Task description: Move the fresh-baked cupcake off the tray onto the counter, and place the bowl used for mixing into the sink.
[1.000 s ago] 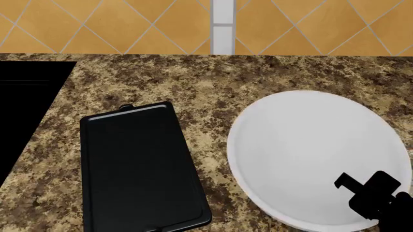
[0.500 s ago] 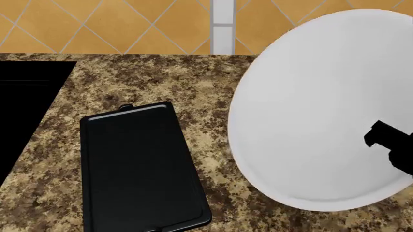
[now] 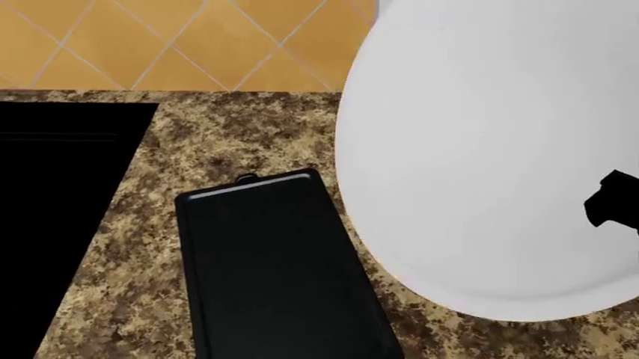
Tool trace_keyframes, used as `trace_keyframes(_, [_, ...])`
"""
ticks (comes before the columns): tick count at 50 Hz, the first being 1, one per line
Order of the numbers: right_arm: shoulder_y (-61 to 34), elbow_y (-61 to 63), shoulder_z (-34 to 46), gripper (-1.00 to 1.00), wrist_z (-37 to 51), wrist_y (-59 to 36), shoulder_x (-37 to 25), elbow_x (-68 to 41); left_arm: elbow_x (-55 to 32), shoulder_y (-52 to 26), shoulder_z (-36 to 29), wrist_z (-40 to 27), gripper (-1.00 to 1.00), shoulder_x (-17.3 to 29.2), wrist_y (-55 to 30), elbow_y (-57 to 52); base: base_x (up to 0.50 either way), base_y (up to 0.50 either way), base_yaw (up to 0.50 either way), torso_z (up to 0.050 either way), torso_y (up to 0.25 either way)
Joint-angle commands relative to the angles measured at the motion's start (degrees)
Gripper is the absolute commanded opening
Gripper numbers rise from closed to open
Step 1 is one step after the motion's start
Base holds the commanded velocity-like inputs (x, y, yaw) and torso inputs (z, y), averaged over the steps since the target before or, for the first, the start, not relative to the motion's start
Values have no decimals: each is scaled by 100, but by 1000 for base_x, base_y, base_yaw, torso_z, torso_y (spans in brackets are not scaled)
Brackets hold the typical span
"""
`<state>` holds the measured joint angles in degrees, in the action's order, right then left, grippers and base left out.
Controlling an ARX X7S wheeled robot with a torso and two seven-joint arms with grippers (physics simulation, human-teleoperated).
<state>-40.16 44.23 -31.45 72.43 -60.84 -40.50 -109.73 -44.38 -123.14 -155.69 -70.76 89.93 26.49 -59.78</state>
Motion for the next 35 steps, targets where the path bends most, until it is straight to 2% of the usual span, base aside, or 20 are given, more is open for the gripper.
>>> trace_keyframes(1, [-183, 253, -82, -100, 314, 193, -355, -410, 77, 108, 19, -18, 100, 3, 41, -2, -500, 0, 0, 0, 0])
trace_keyframes(17, [-511, 387, 322, -100, 670, 466, -627, -700, 254, 284, -7, -75, 100, 5, 244, 55, -500, 0, 0, 0, 0])
trace_keyframes(29, [-393, 358, 281, -100, 474, 408, -509, -520, 214, 318, 63, -61, 100, 5, 212, 33, -500, 0, 0, 0, 0])
trace_keyframes(35, [-546, 343, 619, -100, 426, 313, -458, -340, 256, 376, 59, -61, 100, 4, 254, 84, -419, 185, 0, 0, 0])
